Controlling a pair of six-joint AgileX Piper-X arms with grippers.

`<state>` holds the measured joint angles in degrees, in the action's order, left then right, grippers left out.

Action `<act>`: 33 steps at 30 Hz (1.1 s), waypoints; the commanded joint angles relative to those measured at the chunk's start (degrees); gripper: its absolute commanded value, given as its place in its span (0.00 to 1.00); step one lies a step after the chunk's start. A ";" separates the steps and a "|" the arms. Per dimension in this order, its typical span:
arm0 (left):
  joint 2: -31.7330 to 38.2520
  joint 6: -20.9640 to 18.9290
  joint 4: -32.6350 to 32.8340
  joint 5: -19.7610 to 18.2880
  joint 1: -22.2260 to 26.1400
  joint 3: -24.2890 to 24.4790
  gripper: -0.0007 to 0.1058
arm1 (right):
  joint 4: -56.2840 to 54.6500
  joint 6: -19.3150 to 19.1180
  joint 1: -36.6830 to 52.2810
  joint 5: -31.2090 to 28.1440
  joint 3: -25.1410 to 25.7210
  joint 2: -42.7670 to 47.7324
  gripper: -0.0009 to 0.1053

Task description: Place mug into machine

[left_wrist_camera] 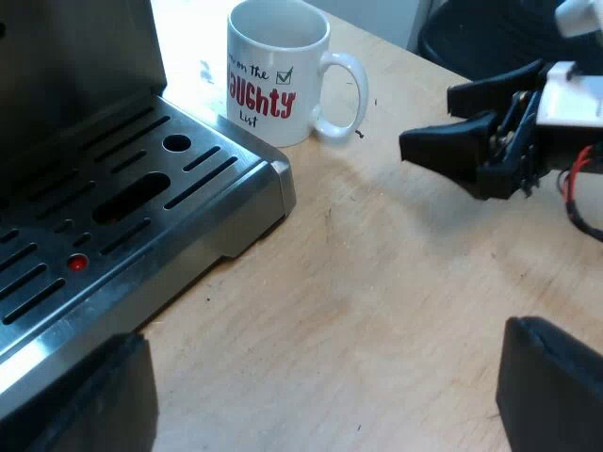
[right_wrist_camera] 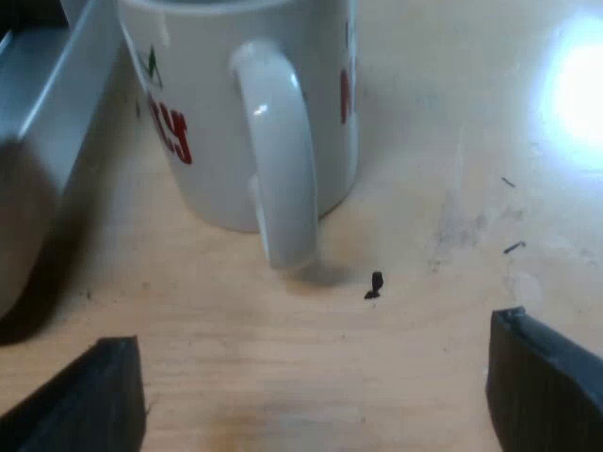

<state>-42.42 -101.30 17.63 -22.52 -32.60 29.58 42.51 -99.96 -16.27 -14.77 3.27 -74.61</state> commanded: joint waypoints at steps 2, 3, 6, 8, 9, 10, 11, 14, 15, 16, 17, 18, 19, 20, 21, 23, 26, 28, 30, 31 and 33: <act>0.19 -0.44 -0.89 -0.45 -0.25 0.29 0.77 | 4.45 -0.49 0.00 0.52 2.39 -3.30 0.70; 0.19 -0.44 -0.89 -0.45 -0.25 0.29 0.77 | 4.47 -0.49 0.00 0.49 3.11 -4.26 0.70; 0.19 -0.44 -0.89 -0.45 -0.25 0.29 0.77 | 4.46 -0.49 0.00 0.40 5.10 -6.54 0.70; 0.19 -0.44 -0.89 -0.45 -0.25 0.29 0.77 | 4.46 -0.49 0.00 0.45 6.20 -7.57 0.70; 0.19 -0.44 -0.89 -0.45 -0.25 0.29 0.77 | 4.46 -0.49 0.00 0.45 6.88 -8.23 0.70; 0.19 -0.44 -0.89 -0.45 -0.25 0.29 0.77 | 4.46 -0.49 0.00 0.45 7.17 -8.56 0.70; 0.19 -0.44 -0.89 -0.45 -0.25 0.29 0.77 | 4.46 -0.49 0.00 0.45 7.76 -9.12 0.70; 0.19 -0.44 -0.89 -0.45 -0.25 0.29 0.77 | 4.35 -0.49 0.11 0.45 8.77 -10.20 0.70; 0.19 -0.44 -0.89 -0.45 -0.25 0.29 0.77 | 4.25 -0.49 0.11 0.45 8.99 -10.30 0.70; 0.19 -0.44 -0.89 -0.45 -0.25 0.29 0.77 | 4.02 -0.49 0.11 0.45 9.10 -10.26 0.70; 0.19 -0.44 -0.89 -0.45 -0.25 0.29 0.77 | 3.24 -0.49 0.11 0.45 9.46 -10.26 0.70; 0.19 -0.44 -0.89 -0.45 -0.25 0.29 0.77 | 2.64 -0.49 0.11 0.45 9.62 -10.26 0.70; 0.19 -0.44 -0.89 -0.45 -0.25 0.29 0.77 | 1.70 -0.49 0.31 0.45 10.11 -10.26 0.70; 0.19 -0.44 -0.89 -0.45 -0.25 0.29 0.77 | -0.34 0.42 1.02 0.68 10.89 -10.26 0.70; 0.19 -0.44 -0.89 -0.45 -0.25 0.29 0.77 | -1.93 1.30 1.71 0.99 11.74 -10.26 0.70; 0.19 -0.44 -0.89 -0.45 -0.25 0.29 0.77 | -5.00 2.19 2.84 2.63 12.93 -10.26 0.70; 0.19 -0.44 -0.89 -0.45 -0.25 0.29 0.77 | -10.49 0.89 3.45 3.52 15.68 -10.26 0.70; 0.19 -0.44 -0.89 -0.45 -0.25 0.29 0.77 | -12.07 -0.73 3.44 3.52 16.93 -10.26 0.70; 0.19 -0.44 -0.89 -0.45 -0.25 0.29 0.77 | -12.10 -0.77 3.56 3.70 18.21 -10.37 0.70; 0.19 -0.44 -0.89 -0.45 -0.25 0.29 0.77 | -12.27 -0.60 3.73 3.91 18.66 -10.51 0.70; 0.19 -0.44 -0.89 -0.45 -0.25 0.29 0.77 | -13.13 -0.12 4.89 5.25 19.88 -11.56 0.70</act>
<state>-42.42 -101.30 17.63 -22.52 -32.60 29.58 29.98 -99.61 -12.16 -10.62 22.36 -85.73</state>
